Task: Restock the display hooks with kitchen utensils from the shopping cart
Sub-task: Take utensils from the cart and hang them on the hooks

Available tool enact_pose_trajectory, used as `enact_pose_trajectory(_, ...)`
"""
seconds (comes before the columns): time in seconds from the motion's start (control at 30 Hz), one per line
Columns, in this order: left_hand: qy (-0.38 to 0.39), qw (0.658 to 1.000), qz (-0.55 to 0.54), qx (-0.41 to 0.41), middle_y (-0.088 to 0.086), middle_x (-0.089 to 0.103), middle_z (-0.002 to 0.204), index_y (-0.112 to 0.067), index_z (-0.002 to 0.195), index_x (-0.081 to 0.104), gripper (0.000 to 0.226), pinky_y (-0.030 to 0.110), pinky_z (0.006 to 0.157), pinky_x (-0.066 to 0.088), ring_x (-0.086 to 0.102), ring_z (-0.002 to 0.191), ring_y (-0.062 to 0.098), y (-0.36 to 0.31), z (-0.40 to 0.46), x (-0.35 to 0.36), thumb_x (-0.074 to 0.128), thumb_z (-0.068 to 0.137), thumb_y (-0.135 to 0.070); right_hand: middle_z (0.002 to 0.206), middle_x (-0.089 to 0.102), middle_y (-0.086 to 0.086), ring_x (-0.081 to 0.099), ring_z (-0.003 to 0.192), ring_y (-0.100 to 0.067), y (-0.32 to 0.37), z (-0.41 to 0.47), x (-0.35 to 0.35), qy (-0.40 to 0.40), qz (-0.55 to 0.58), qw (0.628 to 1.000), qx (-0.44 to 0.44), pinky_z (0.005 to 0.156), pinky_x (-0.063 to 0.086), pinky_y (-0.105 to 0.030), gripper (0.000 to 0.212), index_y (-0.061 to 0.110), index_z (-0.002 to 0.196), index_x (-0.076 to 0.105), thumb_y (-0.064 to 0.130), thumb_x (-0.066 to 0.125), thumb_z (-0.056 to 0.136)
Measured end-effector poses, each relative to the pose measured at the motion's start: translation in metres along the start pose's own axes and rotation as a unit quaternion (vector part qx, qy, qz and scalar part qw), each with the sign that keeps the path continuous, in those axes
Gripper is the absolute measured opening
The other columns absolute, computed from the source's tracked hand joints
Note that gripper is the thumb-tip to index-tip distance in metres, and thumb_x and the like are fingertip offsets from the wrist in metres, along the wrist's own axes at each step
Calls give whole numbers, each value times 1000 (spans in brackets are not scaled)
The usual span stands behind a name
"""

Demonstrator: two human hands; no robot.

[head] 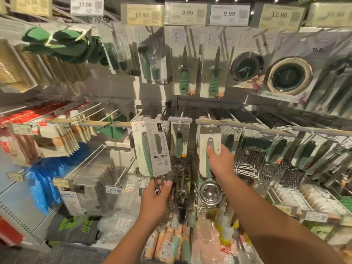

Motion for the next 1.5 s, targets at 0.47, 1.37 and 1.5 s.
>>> enact_pose_trajectory(0.47,-14,999,-37,-34,3,66,95,-15,106,63,12,17,66,56,74,81,24,2,9,-1,64,101,-25,161,40,-13,39,146,-39,2,50,9,55,-27,997,39,119,35,-53,70,10,156,39,47,60,101)
enact_pose_trajectory(1.37,53,998,15,6,1,72,78,-18,105,67,12,28,66,56,70,68,16,31,55,-175,61,103,-28,114,73,8,70,105,-9,84,-166,236,232,74,969,-27,98,56,-40,38,22,121,61,49,67,95)
enact_pose_trajectory(1.5,74,992,100,33,-9,74,84,-30,95,64,13,16,65,45,68,76,2,25,64,-201,57,104,-36,129,69,9,66,118,-13,87,-179,267,228,92,969,-4,107,51,-44,78,26,137,54,60,83,73)
Point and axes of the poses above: each hand's wrist, its own z-axis towards the middle knuckle, its own x-axis out of the palm, y = z × x, the point moved 5 cm from there along z, towards the middle knuckle
